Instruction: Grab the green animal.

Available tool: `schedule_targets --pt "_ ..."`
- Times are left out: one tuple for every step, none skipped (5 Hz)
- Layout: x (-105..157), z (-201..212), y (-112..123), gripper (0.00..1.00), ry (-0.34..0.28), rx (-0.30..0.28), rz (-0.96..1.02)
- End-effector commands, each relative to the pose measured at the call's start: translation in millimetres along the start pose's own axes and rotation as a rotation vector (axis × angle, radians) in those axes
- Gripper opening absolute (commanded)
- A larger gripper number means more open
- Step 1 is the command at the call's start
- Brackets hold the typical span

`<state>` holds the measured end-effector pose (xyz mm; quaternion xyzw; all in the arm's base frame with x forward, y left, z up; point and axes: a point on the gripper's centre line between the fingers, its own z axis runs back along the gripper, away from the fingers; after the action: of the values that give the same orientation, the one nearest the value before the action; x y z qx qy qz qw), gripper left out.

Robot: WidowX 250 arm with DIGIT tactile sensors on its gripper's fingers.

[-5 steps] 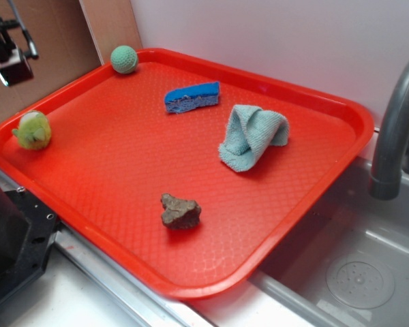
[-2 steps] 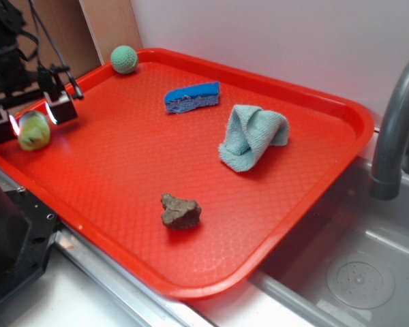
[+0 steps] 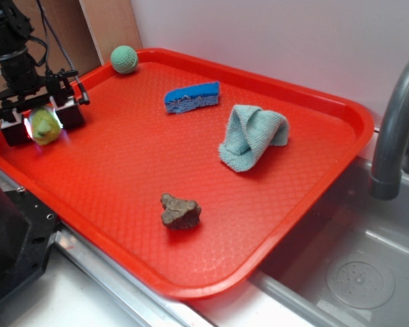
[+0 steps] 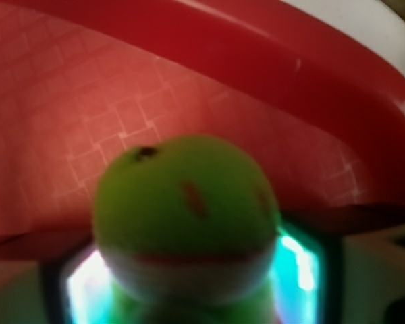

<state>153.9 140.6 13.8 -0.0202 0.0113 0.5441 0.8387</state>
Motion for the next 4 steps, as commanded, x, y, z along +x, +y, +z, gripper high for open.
schedule_targets --pt "-19.0 31.5 4.3 0.0 -0.092 0.042 -0.105" --pt "-38.9 79.5 -2.5 0.0 -0.149 0.022 -0.178" --pt "-63.5 127.4 -2.8 0.0 -0.189 -0.007 -0.259" --pt "-74.3 161.4 -24.8 0.0 -0.18 -0.02 -0.422"
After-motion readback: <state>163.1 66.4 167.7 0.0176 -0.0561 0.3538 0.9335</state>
